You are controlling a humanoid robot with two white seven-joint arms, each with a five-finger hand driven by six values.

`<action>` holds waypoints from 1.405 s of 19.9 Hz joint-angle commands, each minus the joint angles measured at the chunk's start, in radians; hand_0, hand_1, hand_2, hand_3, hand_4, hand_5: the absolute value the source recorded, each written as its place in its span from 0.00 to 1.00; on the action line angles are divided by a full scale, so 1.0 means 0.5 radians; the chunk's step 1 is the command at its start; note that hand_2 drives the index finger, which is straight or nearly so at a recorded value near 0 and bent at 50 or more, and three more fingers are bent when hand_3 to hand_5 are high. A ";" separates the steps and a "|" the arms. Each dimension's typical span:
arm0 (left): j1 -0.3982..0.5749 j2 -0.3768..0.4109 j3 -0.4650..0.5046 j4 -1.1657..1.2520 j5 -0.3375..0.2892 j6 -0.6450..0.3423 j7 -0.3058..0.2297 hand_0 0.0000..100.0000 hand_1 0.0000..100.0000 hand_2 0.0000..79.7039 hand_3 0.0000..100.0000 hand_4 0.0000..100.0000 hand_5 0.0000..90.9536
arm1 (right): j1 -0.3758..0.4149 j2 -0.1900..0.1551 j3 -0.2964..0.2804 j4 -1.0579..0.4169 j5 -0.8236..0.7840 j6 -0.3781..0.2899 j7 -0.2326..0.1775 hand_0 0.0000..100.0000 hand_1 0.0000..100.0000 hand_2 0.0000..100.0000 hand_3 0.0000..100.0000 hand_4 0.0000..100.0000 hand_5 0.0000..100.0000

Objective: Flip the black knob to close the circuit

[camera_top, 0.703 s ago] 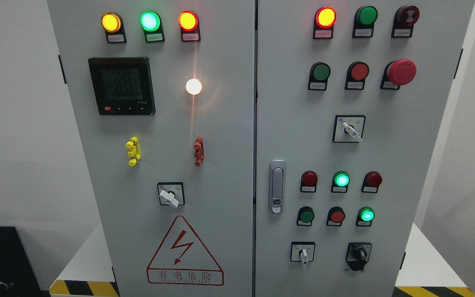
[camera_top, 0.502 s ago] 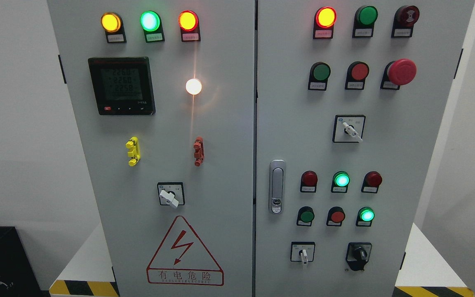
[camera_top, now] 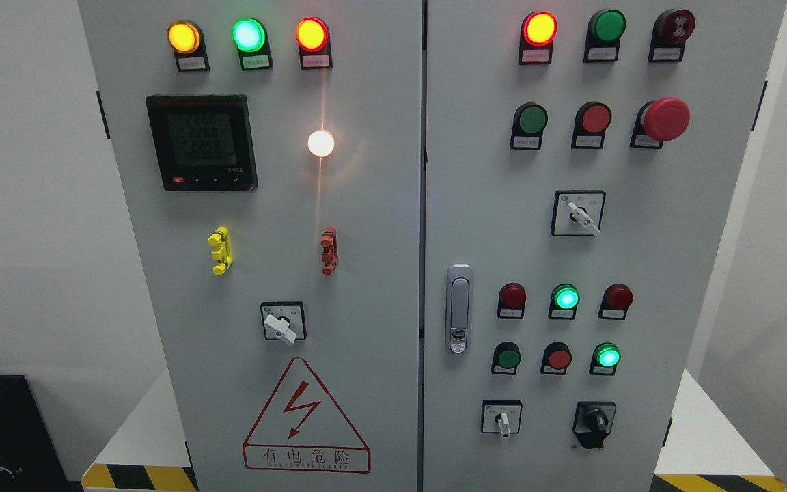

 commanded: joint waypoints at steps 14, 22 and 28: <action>0.043 0.000 0.000 -0.046 0.000 -0.001 0.000 0.12 0.56 0.00 0.00 0.00 0.00 | -0.066 0.041 -0.539 -0.516 0.065 -0.470 -0.024 0.00 0.07 0.26 0.39 0.32 0.13; 0.043 0.000 0.000 -0.046 0.000 -0.001 0.000 0.12 0.56 0.00 0.00 0.00 0.00 | -0.008 0.044 -0.432 -1.040 0.387 -0.492 -0.422 0.00 0.03 0.50 0.65 0.56 0.42; 0.043 0.000 0.000 -0.046 0.000 -0.001 0.000 0.12 0.56 0.00 0.00 0.00 0.00 | -0.014 0.041 -0.236 -1.255 0.672 -0.397 -0.941 0.00 0.03 0.79 0.90 0.76 0.74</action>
